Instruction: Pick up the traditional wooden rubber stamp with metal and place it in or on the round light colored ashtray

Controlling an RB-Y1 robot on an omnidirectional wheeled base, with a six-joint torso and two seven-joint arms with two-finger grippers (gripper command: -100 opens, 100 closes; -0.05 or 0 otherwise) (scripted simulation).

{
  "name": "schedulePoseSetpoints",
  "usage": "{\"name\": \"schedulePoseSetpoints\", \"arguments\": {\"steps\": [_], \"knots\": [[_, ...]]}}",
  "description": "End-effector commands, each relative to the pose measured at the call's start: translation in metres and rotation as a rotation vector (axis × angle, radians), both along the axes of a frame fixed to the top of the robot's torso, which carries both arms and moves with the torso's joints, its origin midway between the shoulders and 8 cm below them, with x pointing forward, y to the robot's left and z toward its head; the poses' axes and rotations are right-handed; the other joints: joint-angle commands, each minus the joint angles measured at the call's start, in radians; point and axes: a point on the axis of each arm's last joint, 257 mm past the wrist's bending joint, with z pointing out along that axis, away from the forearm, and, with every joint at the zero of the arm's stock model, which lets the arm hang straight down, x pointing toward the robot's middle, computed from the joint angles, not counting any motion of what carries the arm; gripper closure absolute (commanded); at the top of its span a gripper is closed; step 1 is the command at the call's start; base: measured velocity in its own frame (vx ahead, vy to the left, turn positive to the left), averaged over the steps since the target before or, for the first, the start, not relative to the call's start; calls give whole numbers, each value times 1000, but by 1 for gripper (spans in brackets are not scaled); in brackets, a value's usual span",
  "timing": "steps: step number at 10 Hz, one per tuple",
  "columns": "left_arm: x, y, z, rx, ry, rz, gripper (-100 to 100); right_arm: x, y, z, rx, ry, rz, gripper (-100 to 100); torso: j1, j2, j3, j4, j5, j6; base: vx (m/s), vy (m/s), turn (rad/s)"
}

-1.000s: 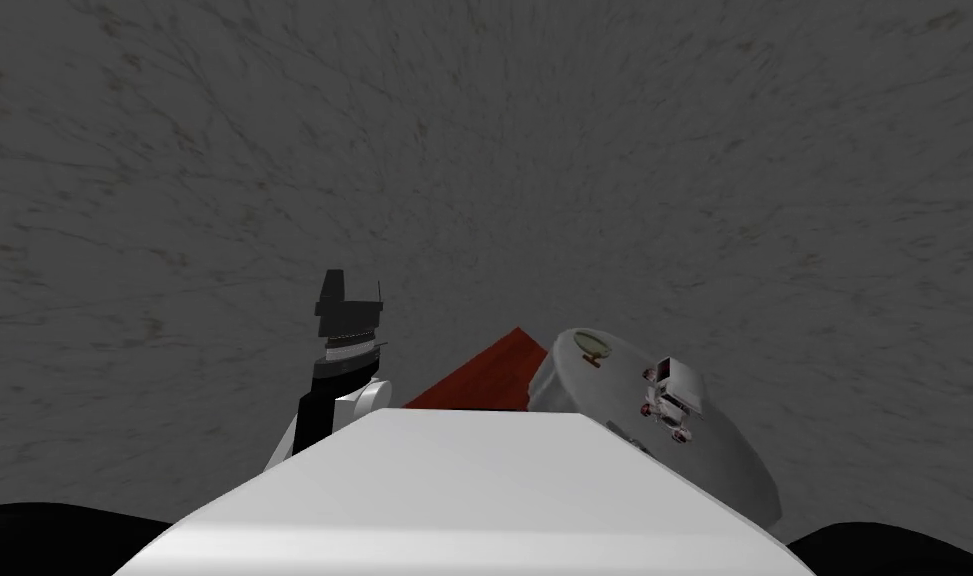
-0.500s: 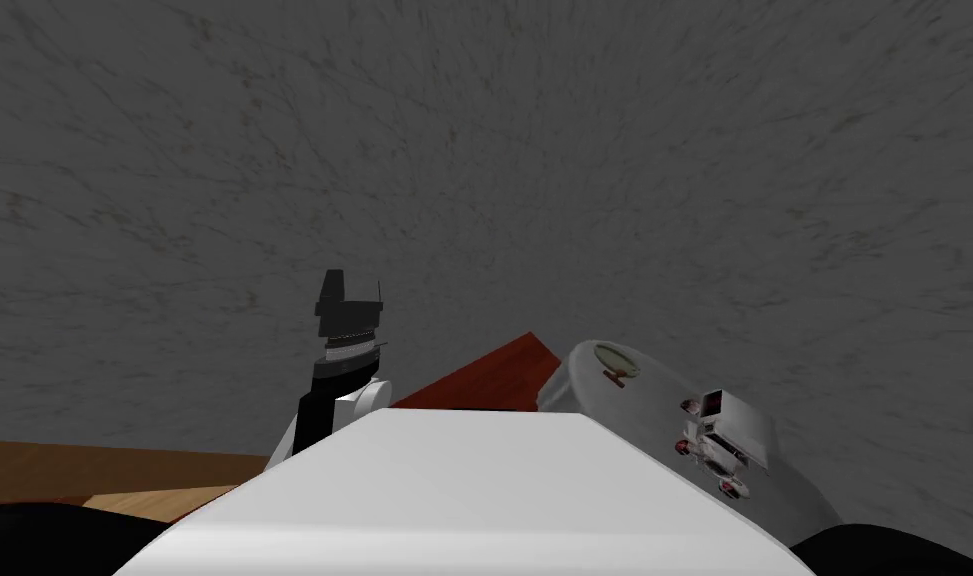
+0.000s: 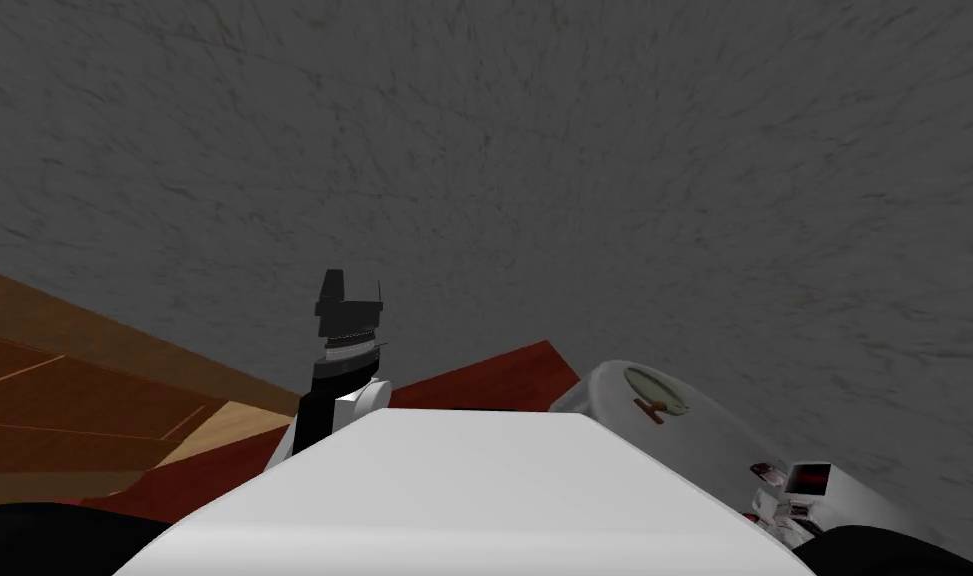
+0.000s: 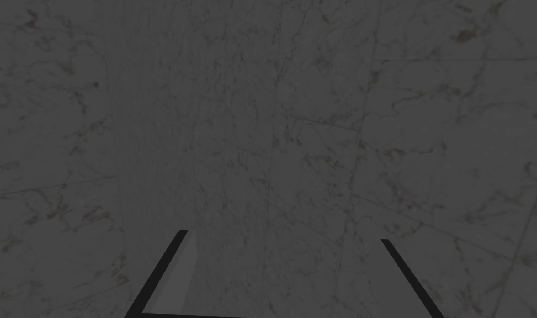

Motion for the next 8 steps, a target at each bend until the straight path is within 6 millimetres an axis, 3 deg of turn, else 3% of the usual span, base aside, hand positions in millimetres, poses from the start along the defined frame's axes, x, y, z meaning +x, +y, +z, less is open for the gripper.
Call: {"name": "schedulePoseSetpoints", "arguments": {"steps": [1,2,3,5,6,7,8], "knots": [[0,0,0,0,0,0,0,-31,-16,0,-34,71,3,-100,0,0,0,0,0,0,-18,-12,423],[0,0,0,0,0,0,0,-54,-29,1,-59,126,4,-100,0,0,0,0,0,0,-26,-21,464],[0,0,0,0,0,0,0,-54,-29,1,-59,126,4,-100,0,0,0,0,0,0,-20,-24,294],[0,0,0,0,0,0,0,-96,-50,6,-102,224,10,-100,0,0,0,0,0,0,-16,-21,456],[0,0,0,0,0,0,0,-98,-51,6,-103,227,8,-100,-1,-1,0,0,0,-1,-12,-31,316],[0,0,0,0,0,0,0,-118,-60,9,-122,274,9,-100,-1,-1,-1,0,0,1,-21,-25,366],[0,0,0,0,0,0,0,-118,-60,9,-122,274,9,-100,-1,0,0,0,0,0,-22,-25,169]]}}
